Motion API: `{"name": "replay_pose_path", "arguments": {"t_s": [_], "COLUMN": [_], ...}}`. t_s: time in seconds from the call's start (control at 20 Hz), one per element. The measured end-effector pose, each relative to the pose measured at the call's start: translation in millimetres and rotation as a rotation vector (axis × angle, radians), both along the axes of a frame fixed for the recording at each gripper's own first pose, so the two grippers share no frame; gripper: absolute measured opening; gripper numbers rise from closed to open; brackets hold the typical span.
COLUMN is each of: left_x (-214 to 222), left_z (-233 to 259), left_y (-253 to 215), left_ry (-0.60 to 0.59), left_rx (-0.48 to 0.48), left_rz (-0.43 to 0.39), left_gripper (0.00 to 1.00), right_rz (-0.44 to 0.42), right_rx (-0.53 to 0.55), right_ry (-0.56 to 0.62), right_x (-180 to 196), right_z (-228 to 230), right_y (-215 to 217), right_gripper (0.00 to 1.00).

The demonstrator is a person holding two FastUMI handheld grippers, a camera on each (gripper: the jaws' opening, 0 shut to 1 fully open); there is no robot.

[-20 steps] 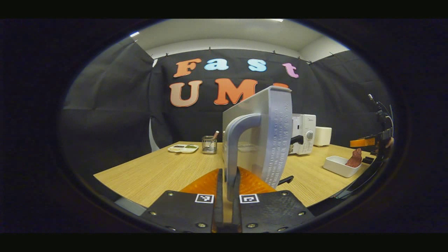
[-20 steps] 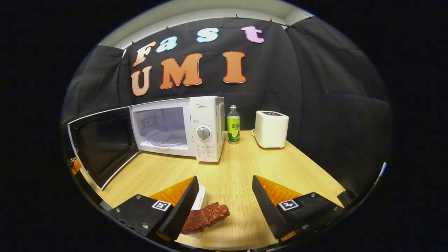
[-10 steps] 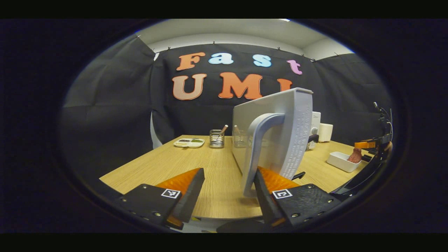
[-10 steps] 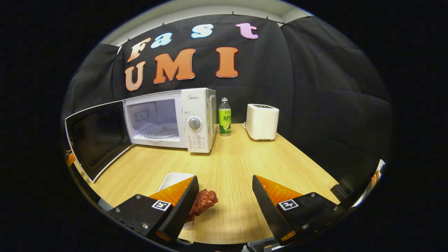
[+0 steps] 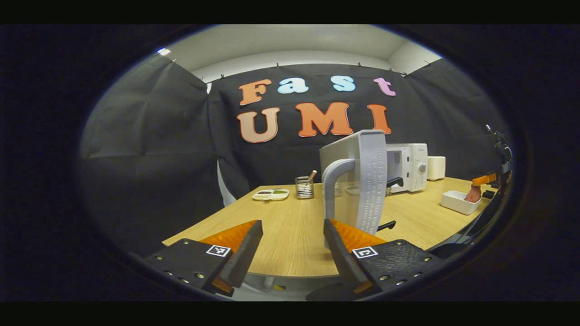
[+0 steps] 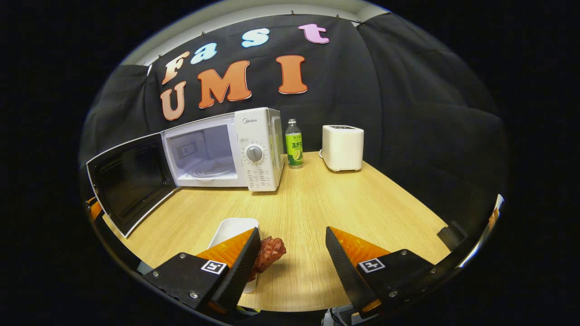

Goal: Open the microwave oven with the left hand, put the food in, and close the microwave oven.

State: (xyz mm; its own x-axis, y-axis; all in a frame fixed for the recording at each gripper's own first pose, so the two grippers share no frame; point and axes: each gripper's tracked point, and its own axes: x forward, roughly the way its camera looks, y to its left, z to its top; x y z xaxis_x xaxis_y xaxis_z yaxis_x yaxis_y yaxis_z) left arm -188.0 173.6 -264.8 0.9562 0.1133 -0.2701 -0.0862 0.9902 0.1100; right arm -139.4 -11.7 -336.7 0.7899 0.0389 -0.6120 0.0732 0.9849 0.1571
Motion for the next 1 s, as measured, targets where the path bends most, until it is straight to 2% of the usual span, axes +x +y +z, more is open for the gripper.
{"name": "replay_pose_path", "arguments": {"t_s": [0.1,0.3,0.35,0.55,0.7,0.8,0.85,1.0], "left_x": [-1,1,3,14,22,25,27,27], "left_z": [9,18,21,31,34,34,34,32], "left_y": [10,27,28,21,19,21,20,22], "left_ry": [-0.026,-0.056,-0.065,-0.089,-0.099,-0.100,-0.100,-0.094], "left_rx": [-0.011,-0.039,-0.038,-0.029,-0.042,-0.047,-0.051,-0.055], "left_rz": [0.027,0.091,0.098,0.087,0.085,0.093,0.096,0.107], "left_gripper": [0.81,0.81,0.81,0.81,0.81,0.81,0.81,0.81], "right_rz": [0.000,0.004,-0.001,-0.029,-0.068,-0.116,-0.131,-0.129], "right_rx": [0.040,0.150,0.174,0.257,0.369,0.499,0.548,0.588], "right_ry": [0.004,0.035,0.045,0.053,0.064,0.077,0.081,0.070], "right_x": [-2,-5,-5,-6,-7,-2,-2,0], "right_z": [0,-5,-7,-8,-8,-10,-12,-12], "right_y": [4,20,23,32,37,40,41,45], "right_gripper": [0.86,0.66,0.59,0.43,0.38,0.33,0.26,0.18]}}
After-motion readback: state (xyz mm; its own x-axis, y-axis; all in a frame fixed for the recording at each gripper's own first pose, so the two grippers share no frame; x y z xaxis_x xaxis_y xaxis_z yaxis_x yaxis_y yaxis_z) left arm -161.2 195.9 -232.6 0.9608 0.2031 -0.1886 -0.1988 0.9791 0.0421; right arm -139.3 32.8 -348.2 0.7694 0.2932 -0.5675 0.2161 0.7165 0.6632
